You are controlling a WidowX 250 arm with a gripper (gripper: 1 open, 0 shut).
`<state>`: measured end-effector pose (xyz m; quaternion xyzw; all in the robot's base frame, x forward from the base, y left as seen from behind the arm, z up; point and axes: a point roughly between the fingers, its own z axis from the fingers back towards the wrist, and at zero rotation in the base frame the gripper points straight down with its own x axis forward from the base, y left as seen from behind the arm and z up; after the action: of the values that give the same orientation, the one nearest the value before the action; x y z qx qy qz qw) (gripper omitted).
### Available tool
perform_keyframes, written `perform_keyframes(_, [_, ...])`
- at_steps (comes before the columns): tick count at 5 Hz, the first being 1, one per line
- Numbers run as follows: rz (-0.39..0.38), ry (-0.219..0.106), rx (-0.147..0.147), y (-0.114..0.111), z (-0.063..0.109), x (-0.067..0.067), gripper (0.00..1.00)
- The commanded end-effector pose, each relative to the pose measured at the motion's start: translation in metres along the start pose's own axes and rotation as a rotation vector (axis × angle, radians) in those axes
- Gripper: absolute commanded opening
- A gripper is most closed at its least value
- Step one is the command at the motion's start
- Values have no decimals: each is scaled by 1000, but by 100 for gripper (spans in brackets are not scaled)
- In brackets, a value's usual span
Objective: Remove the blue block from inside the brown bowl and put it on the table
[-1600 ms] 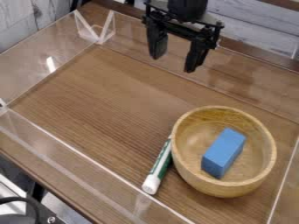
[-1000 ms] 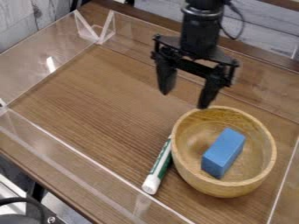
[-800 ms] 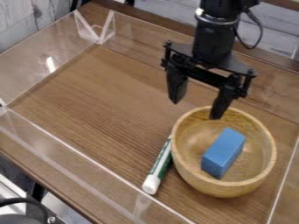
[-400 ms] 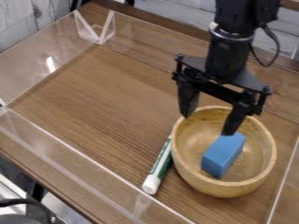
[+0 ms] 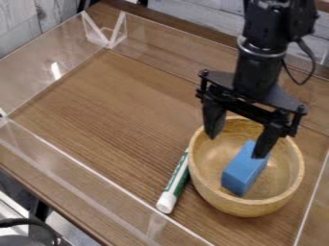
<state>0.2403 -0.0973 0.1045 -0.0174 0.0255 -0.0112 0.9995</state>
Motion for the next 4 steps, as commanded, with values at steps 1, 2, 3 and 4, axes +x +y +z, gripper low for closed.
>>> perform_keyframes(1, [-9, -35, -15, -6, 4, 3, 100])
perform_keyframes(2, [-11, -38, -19, -9, -1, 2, 100])
perform_keyframes(3, [-14, -41, -24, -11, -6, 3, 100])
perform_keyframes(4, [-15, -46, -28, -13, -12, 3, 100])
